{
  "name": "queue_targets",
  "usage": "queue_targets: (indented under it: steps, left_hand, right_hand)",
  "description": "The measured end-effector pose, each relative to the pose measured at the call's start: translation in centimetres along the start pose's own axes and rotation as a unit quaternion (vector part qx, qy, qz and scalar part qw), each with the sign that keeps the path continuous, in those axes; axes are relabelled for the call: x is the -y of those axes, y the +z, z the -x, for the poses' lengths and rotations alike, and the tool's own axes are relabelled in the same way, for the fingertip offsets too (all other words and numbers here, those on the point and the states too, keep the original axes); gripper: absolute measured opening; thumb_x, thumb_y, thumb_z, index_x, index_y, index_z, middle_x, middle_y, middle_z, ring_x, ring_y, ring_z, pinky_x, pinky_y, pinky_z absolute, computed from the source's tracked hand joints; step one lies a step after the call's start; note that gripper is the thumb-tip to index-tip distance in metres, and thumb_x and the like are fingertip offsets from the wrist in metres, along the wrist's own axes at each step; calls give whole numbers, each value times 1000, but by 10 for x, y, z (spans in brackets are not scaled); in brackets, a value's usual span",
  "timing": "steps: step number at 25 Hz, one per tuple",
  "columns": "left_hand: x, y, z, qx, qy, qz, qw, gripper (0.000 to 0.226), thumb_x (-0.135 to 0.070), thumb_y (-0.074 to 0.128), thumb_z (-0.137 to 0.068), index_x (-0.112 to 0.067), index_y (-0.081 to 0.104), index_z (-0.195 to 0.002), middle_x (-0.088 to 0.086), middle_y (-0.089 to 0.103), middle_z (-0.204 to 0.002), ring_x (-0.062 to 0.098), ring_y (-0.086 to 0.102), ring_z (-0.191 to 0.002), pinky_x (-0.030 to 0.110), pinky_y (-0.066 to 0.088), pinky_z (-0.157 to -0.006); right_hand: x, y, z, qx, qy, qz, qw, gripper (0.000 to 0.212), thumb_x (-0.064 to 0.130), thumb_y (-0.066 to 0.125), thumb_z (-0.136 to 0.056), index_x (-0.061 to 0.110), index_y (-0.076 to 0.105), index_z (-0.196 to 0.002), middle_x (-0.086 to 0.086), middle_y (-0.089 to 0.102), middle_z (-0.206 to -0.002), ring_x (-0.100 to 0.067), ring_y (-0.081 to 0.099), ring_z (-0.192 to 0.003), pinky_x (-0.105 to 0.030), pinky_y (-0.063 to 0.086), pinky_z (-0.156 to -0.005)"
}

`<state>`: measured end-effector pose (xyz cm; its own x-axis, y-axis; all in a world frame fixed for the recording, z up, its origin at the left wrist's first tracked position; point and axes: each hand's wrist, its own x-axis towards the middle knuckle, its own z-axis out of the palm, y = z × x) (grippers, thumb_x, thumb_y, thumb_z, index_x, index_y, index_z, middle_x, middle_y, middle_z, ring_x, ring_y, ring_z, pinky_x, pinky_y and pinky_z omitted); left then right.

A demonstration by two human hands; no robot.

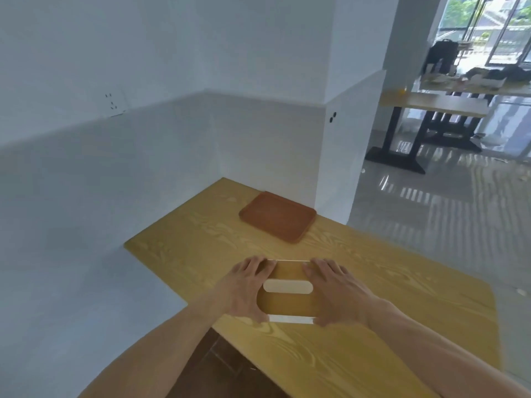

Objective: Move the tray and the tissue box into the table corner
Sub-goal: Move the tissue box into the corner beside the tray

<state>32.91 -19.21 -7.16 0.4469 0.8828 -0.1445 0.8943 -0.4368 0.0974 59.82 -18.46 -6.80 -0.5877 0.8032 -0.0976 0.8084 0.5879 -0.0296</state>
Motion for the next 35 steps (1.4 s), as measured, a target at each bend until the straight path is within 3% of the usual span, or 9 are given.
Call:
queue_targets:
  steps: [8, 19, 26, 35]
  left_hand:
    - [128, 7, 91, -19, -69, 16, 997, 120, -72, 66, -56, -30, 2, -148, 1, 15, -148, 30, 20, -138, 49, 29, -114]
    - [286, 3, 142, -48, -67, 15, 996, 117, -70, 70, -57, -25, 10, -147, 4, 24, -146, 28, 31, -132, 48, 35, -107]
    - [341, 9, 112, -62, -43, 26, 997, 117, -70, 73, -55, -25, 14, -146, 4, 27, -142, 27, 34, -130, 48, 36, -108]
    - [411, 1, 11, -6, -29, 25, 999, 115, -63, 73, -55, -24, 13, -146, 6, 27, -143, 31, 31, -134, 50, 34, -110]
  right_hand:
    - [119, -9, -109, 17, -76, 9, 997, 117, 66, 67, -59, 22, 7, -150, -10, 13, -157, -31, 14, -141, -45, 22, -116]
    - [235, -15, -226, 15, -73, 18, 997, 119, 66, 67, -58, 23, 6, -150, -7, 13, -158, -30, 12, -142, -44, 24, -115]
    - [237, -15, -281, 27, -56, 19, 998, 119, 65, 66, -57, 22, 6, -151, -8, 12, -157, -30, 12, -142, -45, 25, -115]
    - [189, 7, -381, 46, -20, -18, 999, 122, 68, 67, -56, 22, 4, -150, -8, 12, -157, -30, 12, -142, -46, 26, -115]
